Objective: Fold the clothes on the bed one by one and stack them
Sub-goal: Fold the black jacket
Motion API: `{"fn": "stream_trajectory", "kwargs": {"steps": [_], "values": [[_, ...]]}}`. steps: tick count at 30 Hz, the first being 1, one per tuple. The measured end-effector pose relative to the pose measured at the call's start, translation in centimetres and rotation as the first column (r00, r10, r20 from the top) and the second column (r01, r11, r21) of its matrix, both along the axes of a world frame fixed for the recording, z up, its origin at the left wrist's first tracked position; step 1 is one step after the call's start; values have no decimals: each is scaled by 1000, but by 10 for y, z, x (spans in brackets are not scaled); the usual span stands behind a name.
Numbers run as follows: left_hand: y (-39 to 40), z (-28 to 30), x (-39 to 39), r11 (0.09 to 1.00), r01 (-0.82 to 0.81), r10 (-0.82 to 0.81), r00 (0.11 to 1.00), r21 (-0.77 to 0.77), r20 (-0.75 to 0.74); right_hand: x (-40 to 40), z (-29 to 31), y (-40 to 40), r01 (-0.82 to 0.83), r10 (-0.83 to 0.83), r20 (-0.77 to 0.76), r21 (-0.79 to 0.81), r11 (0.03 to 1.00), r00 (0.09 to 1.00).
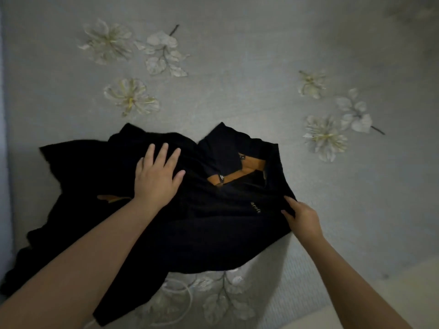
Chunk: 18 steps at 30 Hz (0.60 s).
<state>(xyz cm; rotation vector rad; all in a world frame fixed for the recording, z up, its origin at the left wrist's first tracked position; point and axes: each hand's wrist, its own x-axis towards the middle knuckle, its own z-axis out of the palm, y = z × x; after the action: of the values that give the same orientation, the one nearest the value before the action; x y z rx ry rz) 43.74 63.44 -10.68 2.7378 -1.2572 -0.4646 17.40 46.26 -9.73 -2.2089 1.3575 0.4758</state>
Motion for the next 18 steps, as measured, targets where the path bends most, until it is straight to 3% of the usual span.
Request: {"fn": "stream_trajectory", "kwargs": {"steps": [2, 6, 8, 11, 12, 14, 16, 18], "values": [[-34, -8, -3, 1000, 17, -17, 1000, -9, -13, -21, 2, -22, 6, -8, -70, -22, 1000, 998], [-90, -18, -8, 994, 80, -79, 997, -74, 13, -15, -8, -32, 181, -165, 118, -133, 974, 979], [-106, -24, -6, 996, 93, -93, 996, 13, 11, 5, -20, -27, 236, -211, 167, -147, 961, 963], [-120, -31, -2, 955, 95, -106, 994, 282, 24, 31, -37, -17, 181, -177, 47, -112, 977, 983], [-121, -31, -4, 946, 126, -142, 989, 300, 32, 36, -40, -15, 189, -187, 26, -96, 977, 982], [-119, -35, -5, 955, 236, -253, 964, 178, 83, 42, -40, -17, 200, -198, 24, -105, 974, 980], [-116, -33, -7, 977, 215, -215, 974, 10, 73, 40, -42, -28, 116, -117, -1, -118, 986, 993], [-119, -21, -11, 987, 89, -102, 991, -135, -90, 37, -38, -45, 2, -3, -16, -88, 996, 1000]]}}
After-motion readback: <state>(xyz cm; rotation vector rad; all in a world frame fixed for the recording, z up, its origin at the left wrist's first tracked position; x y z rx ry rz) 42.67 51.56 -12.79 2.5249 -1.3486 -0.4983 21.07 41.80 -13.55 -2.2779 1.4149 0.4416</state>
